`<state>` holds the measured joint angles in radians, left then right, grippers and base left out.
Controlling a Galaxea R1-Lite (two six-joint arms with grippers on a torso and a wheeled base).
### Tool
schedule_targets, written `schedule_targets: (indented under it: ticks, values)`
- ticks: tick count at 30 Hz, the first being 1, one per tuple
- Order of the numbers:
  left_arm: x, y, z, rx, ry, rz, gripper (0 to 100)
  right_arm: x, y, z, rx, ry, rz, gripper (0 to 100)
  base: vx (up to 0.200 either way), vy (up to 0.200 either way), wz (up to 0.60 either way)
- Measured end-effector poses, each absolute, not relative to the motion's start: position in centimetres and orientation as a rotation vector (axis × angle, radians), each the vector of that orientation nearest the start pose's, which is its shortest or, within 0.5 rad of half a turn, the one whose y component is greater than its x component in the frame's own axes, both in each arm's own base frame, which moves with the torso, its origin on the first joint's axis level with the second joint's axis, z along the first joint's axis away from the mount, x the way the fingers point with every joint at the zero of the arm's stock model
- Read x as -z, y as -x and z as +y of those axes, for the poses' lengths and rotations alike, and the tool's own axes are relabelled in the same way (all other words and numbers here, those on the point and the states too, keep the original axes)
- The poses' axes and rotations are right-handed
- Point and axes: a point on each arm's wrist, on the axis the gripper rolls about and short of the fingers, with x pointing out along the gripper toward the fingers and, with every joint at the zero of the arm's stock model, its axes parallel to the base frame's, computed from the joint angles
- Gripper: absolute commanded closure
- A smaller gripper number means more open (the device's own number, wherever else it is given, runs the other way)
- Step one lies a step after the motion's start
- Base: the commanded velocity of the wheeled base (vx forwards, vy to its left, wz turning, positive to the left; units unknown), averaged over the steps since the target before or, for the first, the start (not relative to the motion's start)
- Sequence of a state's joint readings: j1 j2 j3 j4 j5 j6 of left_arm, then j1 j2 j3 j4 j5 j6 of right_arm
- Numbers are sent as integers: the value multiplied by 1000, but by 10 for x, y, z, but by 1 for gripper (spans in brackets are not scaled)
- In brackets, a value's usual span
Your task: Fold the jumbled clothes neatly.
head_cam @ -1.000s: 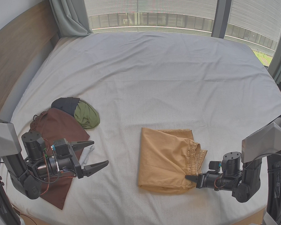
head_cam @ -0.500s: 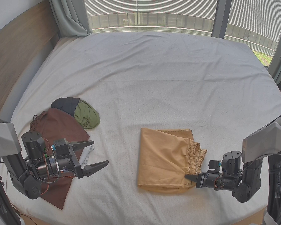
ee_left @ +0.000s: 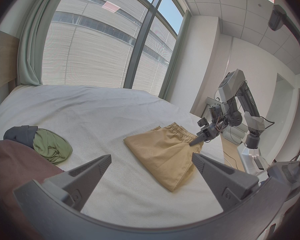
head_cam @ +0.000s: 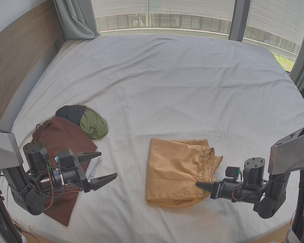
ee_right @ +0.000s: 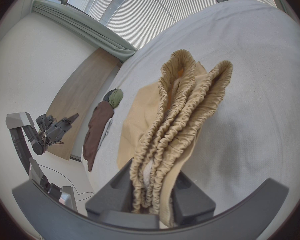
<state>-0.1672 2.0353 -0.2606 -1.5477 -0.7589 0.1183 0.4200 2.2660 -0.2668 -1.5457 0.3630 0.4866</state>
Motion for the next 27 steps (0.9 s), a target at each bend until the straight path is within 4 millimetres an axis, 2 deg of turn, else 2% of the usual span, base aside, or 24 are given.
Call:
schedule_targets:
  ticks: [27]
  values:
    - [-61,-257,-58,932,-40,173,0,-52,-243,137,-833,-465,477,100,0,0,0]
